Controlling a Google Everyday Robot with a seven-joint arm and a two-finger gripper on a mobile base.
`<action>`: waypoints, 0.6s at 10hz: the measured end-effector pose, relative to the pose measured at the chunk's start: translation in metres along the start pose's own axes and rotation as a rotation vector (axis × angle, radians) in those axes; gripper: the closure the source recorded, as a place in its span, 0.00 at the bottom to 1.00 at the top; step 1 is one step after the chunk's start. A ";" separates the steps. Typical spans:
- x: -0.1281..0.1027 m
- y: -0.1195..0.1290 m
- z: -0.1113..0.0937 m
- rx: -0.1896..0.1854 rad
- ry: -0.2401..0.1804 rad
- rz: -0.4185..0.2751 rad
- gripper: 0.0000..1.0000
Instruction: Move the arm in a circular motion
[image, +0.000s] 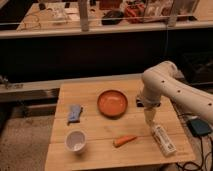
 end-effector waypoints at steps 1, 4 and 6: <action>-0.024 0.002 -0.001 -0.001 0.004 -0.040 0.20; -0.099 0.004 -0.004 -0.009 0.005 -0.180 0.20; -0.147 0.005 -0.006 -0.015 -0.012 -0.286 0.20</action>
